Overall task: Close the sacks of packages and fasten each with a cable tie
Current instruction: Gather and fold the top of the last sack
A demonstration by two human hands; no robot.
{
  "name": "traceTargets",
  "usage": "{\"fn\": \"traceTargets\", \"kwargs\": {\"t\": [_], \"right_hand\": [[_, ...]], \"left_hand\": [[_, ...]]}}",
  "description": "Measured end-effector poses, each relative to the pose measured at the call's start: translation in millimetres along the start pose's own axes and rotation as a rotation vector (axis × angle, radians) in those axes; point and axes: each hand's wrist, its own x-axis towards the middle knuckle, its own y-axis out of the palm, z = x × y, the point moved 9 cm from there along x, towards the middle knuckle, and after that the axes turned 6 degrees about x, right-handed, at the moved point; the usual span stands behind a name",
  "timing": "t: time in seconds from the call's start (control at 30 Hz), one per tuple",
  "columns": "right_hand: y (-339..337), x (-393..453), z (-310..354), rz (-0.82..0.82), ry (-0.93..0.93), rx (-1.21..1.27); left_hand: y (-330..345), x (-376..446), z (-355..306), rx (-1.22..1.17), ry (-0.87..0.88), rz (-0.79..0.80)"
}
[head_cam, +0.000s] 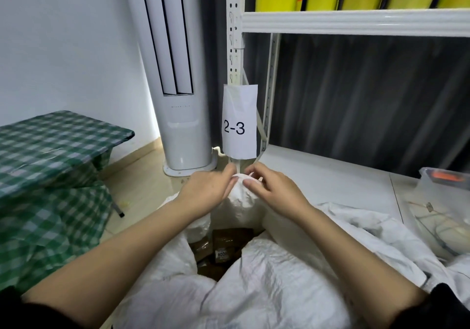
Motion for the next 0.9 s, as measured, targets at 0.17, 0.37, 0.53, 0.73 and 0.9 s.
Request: {"fn": "traceTargets", "kwargs": {"t": [0.17, 0.37, 0.53, 0.73, 0.9], "right_hand": [[-8, -23, 8, -0.235, -0.155, -0.640], [-15, -7, -27, -0.020, 0.040, 0.295], [-5, 2, -27, 0.042, 0.098, 0.608], [-20, -33, -15, -0.255, 0.003, -0.491], [-27, -38, -32, -0.246, -0.066, -0.130]], "left_hand": [[32, 3, 25, -0.613, -0.265, 0.271], [2, 3, 18, -0.268, -0.124, 0.094], [-9, 6, -29, -0.056, 0.199, -0.128], [9, 22, -4, -0.252, -0.051, 0.005], [25, 25, 12, -0.424, -0.177, 0.180]]}}
